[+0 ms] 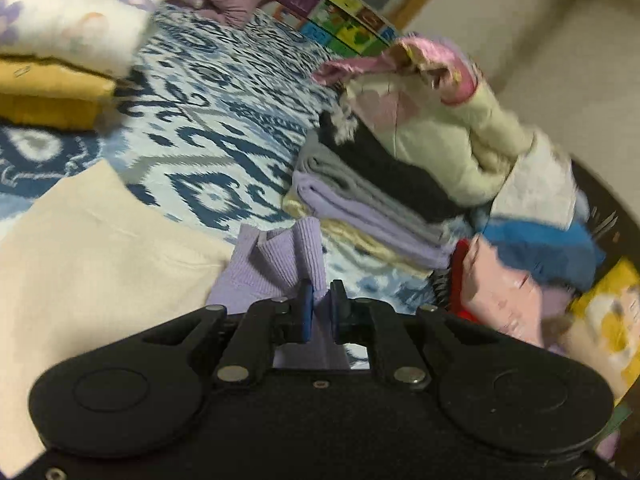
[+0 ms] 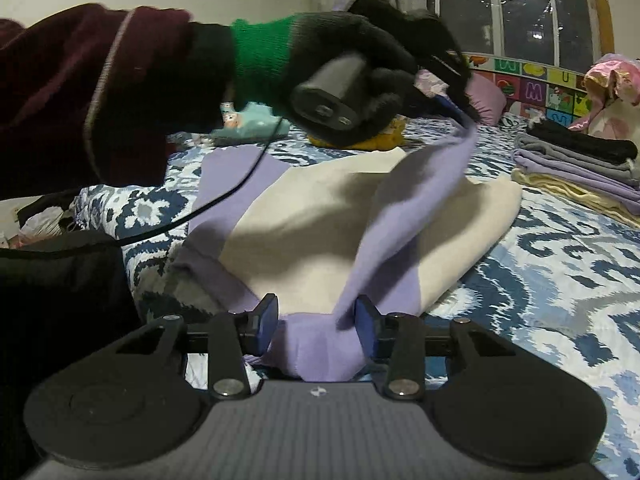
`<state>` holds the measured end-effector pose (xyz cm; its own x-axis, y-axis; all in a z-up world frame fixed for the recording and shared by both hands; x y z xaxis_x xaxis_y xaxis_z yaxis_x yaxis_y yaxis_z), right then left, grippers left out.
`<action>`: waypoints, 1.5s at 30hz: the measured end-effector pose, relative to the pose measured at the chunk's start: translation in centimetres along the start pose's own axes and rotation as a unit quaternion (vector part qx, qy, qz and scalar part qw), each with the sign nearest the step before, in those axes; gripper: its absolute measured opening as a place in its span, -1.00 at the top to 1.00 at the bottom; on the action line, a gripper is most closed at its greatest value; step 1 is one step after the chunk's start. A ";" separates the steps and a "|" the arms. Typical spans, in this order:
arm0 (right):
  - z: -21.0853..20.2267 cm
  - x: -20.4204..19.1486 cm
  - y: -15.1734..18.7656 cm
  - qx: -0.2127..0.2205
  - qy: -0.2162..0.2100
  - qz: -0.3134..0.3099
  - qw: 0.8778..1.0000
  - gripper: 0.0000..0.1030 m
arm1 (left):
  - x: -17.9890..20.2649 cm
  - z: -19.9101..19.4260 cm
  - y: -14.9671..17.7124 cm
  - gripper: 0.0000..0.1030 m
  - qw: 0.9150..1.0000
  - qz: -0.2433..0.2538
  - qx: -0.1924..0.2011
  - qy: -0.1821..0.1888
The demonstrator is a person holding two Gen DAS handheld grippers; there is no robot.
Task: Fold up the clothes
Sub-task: 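Lift the sleeve with the left gripper and fold it across the cream body, then open the left gripper and smooth the folded side flat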
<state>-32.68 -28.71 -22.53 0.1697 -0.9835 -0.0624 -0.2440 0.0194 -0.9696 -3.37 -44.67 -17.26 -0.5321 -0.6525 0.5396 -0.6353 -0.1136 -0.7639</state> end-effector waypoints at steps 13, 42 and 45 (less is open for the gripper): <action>-0.1 1.8 0.1 -0.005 -0.007 0.069 0.998 0.16 | 1.0 4.9 3.1 0.88 0.996 0.077 -0.020 -0.040; -3.4 5.0 -1.8 0.055 0.047 0.079 0.994 0.38 | -1.2 0.3 2.4 0.35 0.980 0.194 -0.020 -0.026; -1.7 4.1 -2.4 0.078 0.056 0.045 0.994 0.46 | -1.2 0.4 2.8 0.39 0.980 0.195 -0.023 -0.018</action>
<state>-33.07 -33.06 -20.06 0.0440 -0.9901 -0.1330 -0.1005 0.1281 -0.9867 -4.31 -44.56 -20.21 -0.7202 -0.6657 0.1953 -0.4113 0.1831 -0.8929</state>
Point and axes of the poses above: each gripper's, at about its wrist camera, not at the fingertips, and z roughly the way its jaws point, x to its right, y to its underside, the point moved 7 cm from there along z, roughly the way its jaws point, and after that the axes turned 14 degrees about x, right-handed, at the moved point
